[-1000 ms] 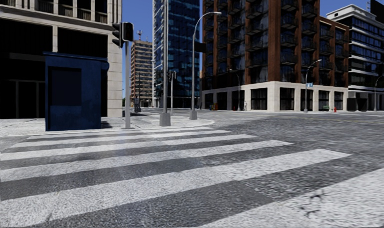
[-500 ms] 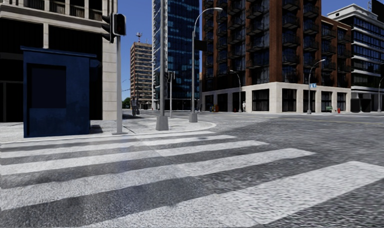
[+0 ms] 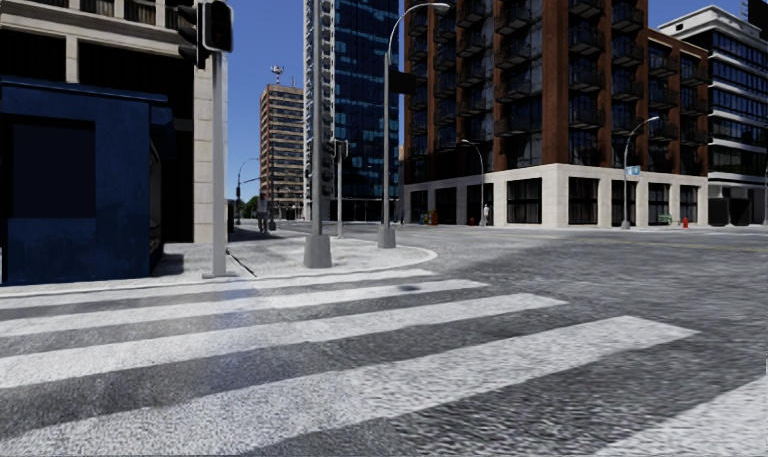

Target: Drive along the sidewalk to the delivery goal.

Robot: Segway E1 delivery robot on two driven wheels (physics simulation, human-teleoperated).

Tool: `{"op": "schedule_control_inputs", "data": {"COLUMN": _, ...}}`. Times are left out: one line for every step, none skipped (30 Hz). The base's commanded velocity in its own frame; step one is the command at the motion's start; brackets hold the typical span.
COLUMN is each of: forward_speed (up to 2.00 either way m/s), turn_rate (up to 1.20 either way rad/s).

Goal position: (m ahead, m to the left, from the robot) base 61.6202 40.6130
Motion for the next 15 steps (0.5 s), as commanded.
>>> {"op": "schedule_control_inputs", "data": {"forward_speed": 2.0, "turn_rate": 0.11}}
{"op": "schedule_control_inputs", "data": {"forward_speed": 2.0, "turn_rate": 0.19}}
{"op": "schedule_control_inputs", "data": {"forward_speed": 2.0, "turn_rate": 0.24}}
{"op": "schedule_control_inputs", "data": {"forward_speed": 2.0, "turn_rate": 0.24}}
{"op": "schedule_control_inputs", "data": {"forward_speed": 2.0, "turn_rate": 0.31}}
{"op": "schedule_control_inputs", "data": {"forward_speed": 2.0, "turn_rate": 0.39}}
{"op": "schedule_control_inputs", "data": {"forward_speed": 2.0, "turn_rate": 0.45}}
{"op": "schedule_control_inputs", "data": {"forward_speed": 2.0, "turn_rate": 0.48}}
{"op": "schedule_control_inputs", "data": {"forward_speed": 2.0, "turn_rate": 0.48}}
{"op": "schedule_control_inputs", "data": {"forward_speed": 2.0, "turn_rate": 0.48}}
{"op": "schedule_control_inputs", "data": {"forward_speed": 2.0, "turn_rate": 0.48}}
{"op": "schedule_control_inputs", "data": {"forward_speed": 2.0, "turn_rate": 0.48}}
{"op": "schedule_control_inputs", "data": {"forward_speed": 2.0, "turn_rate": 0.48}}
{"op": "schedule_control_inputs", "data": {"forward_speed": 2.0, "turn_rate": 0.48}}
{"op": "schedule_control_inputs", "data": {"forward_speed": 2.0, "turn_rate": 0.48}}
